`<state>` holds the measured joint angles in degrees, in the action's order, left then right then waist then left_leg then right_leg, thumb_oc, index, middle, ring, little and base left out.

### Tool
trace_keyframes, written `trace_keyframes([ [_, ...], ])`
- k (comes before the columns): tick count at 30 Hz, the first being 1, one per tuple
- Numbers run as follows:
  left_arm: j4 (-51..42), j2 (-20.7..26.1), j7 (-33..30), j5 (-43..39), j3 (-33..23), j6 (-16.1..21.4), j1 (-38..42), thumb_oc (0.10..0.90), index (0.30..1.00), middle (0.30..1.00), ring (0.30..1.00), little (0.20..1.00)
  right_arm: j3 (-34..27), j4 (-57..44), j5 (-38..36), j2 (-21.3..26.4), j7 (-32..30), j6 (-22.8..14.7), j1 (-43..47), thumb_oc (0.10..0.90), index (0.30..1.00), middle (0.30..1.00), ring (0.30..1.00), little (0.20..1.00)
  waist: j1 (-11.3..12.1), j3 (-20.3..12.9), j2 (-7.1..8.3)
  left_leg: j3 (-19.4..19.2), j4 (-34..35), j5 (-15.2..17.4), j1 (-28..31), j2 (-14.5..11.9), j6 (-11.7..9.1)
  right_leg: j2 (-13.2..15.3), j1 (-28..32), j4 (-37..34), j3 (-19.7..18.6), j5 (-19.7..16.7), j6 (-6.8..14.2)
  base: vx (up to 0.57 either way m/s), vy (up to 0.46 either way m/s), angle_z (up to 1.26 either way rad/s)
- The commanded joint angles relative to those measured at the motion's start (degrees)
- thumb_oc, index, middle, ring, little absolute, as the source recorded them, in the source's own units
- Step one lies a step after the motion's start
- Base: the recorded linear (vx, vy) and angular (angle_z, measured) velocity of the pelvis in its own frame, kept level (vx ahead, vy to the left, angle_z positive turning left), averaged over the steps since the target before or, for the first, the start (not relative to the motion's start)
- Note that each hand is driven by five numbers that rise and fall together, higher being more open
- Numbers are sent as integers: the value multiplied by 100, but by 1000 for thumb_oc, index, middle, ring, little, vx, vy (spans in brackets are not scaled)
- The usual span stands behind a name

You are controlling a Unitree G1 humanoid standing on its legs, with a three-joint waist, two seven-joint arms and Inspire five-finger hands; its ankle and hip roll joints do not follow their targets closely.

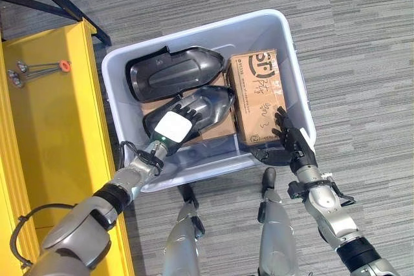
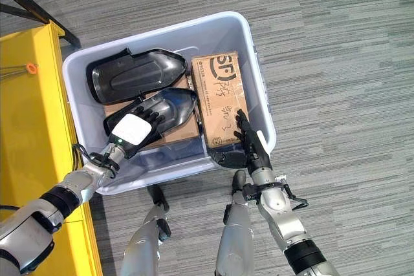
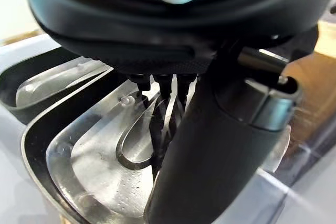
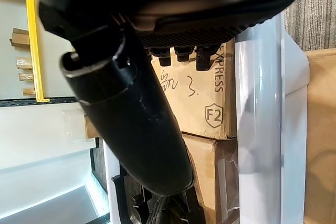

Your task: Move parts from the plastic box to the shelf.

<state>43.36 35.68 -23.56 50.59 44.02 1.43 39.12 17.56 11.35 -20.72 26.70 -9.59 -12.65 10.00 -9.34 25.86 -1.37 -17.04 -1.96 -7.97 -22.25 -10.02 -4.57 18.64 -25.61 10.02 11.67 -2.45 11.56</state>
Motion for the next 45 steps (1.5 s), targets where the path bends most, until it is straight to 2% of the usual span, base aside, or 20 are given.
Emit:
trace_keyframes([
  [1, 953, -141, 291, -1030, -563, -83, -6, 900, 1000, 1000, 1000, 1000, -305, -578, -46, -229, -114, -167, -134, 900, 1000, 1000, 1000, 1000, -116, 307, 552, 195, -772, 794, -13, -209, -203, -473, -39, -287, -356, -134, -219, 0, 0, 0],
  [7, 778, -571, 227, -1967, -990, 36, -299, 900, 1000, 1000, 1000, 1000, -343, -600, -101, -316, -166, -132, -239, 900, 1000, 1000, 1000, 1000, -96, 292, 574, 233, -782, 796, -13, -215, -195, -475, -28, -254, -344, -103, -246, 0, 0, 0],
  [8, 773, -761, 187, -2379, -1127, 83, -373, 900, 1000, 1000, 1000, 1000, -325, -593, -122, -358, -175, -111, -271, 900, 1000, 1000, 1000, 1000, -88, 290, 590, 241, -789, 791, -16, -217, -196, -483, -29, -245, -342, -100, -261, 0, 0, 0],
  [11, 771, -853, 164, -2569, -1178, 89, -394, 900, 1000, 1000, 1000, 1000, -310, -582, -130, -371, -185, -98, -278, 900, 1000, 1000, 1000, 1000, -91, 284, 595, 249, -787, 790, -11, -214, -194, -490, -25, -244, -347, -98, -266, 0, 0, 0],
  [12, 782, -1007, 114, -2873, -1258, 111, -425, 900, 1000, 1000, 1000, 1000, -270, -554, -148, -400, -208, -77, -266, 900, 1000, 1000, 1000, 1000, -80, 284, 610, 250, -789, 789, -9, -221, -193, -495, -24, -238, -346, -98, -276, 0, 0, 0],
  [22, 666, -1697, -35, -4143, -1297, 334, -525, 900, 1000, 1000, 1000, 1000, -61, -469, -224, -487, -420, -22, -144, 900, 1000, 1000, 1000, 1000, -42, 287, 691, 276, -783, 779, 25, -227, -183, -510, 12, -234, -347, -119, -298, 0, 0, 0],
  [28, 594, -1878, -92, -4507, -1242, 387, -492, 900, 1000, 1000, 1000, 1000, 82, -446, -264, -497, -506, -19, -74, 900, 1000, 1000, 1000, 1000, -35, 290, 723, 282, -803, 782, 33, -238, -180, -528, 9, -228, -377, -119, -310, -3, -8, 2],
  [38, 221, -1876, -176, -4831, -1220, 564, -405, 900, 1000, 1000, 1000, 1000, 188, -447, -293, -462, -588, -52, 17, 900, 1000, 1000, 1000, 1000, -28, 289, 763, 275, -822, 785, 75, -254, -180, -546, 40, -229, -411, -131, -318, 0, 0, 0],
  [45, -1316, -1125, -61, -4494, -1479, 868, -1074, 900, 1000, 1000, 1000, 1000, -3, -694, -282, -335, -402, -110, -156, 900, 1000, 1000, 1000, 1000, 93, 237, 671, 352, -807, 807, 153, -215, -176, -512, 203, -259, -352, -111, -310, -1, 0, -1],
])
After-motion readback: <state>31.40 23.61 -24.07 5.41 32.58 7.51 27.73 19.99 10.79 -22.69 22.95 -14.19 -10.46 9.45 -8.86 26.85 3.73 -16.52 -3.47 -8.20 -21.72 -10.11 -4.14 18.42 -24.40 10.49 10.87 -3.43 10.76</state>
